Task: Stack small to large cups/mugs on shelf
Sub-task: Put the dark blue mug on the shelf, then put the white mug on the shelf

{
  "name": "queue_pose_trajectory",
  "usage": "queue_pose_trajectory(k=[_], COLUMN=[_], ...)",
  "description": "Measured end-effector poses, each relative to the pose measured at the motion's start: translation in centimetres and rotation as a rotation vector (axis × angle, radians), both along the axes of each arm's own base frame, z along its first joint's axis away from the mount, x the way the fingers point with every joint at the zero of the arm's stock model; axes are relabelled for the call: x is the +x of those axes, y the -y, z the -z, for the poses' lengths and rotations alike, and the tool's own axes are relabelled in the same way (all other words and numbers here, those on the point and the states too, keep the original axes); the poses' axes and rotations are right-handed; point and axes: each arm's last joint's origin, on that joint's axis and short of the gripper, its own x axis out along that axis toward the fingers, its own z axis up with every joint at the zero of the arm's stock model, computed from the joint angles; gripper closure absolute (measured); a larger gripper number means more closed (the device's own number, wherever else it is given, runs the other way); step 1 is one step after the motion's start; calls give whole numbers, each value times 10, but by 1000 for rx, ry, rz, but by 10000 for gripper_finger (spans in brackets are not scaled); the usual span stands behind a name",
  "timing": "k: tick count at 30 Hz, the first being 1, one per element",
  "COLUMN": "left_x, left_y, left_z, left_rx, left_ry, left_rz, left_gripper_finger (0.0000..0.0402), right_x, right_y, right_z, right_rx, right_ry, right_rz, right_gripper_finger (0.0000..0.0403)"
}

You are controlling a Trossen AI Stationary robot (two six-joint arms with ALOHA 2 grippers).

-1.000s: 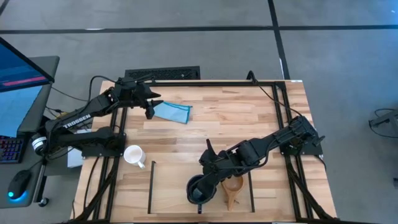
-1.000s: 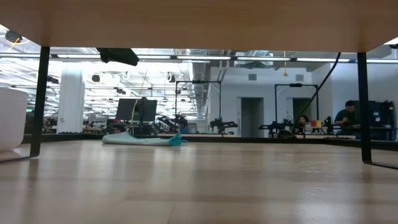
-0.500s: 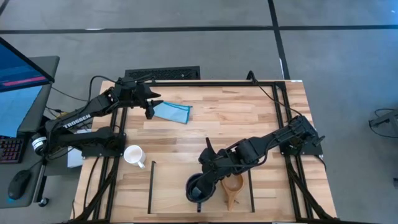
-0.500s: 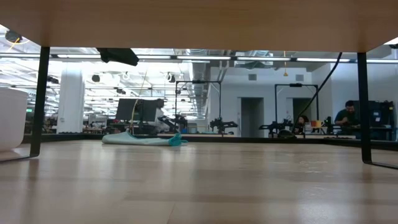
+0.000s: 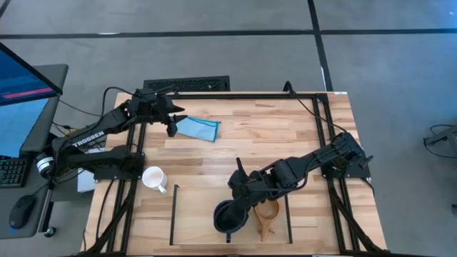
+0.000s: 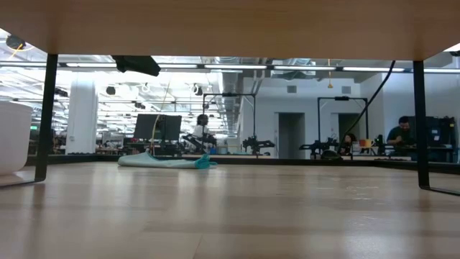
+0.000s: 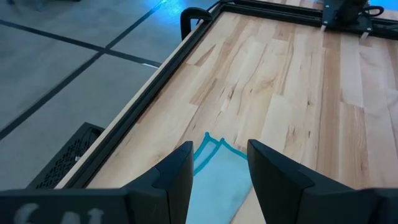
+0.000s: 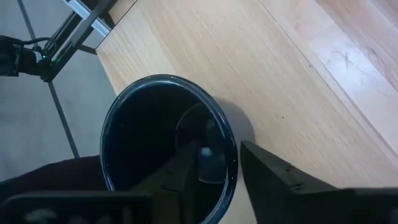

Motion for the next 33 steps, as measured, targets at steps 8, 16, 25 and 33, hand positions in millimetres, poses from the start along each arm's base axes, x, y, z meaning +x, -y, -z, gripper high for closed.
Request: queue_pose_trajectory(k=[8,16,25,33], left_x=[0,0,0,0], left_y=[0,0,0,0], left_z=[0,0,0,0], left_rx=[0,-1,-1,-3], left_ry=[0,0,1,8], left_rz=[0,0,0,14], left_gripper_finger=[259,259,259,259], right_x=[0,-2,-11,-36], right_y=[0,2,12,39], right_z=[0,-4,-32,-69], right_rx=[-2,-36,-89,-518], right_ry=[-5,27,56,107], right_rz=[-1,-12,-47,8], right_gripper_finger=[221,213,216,216])
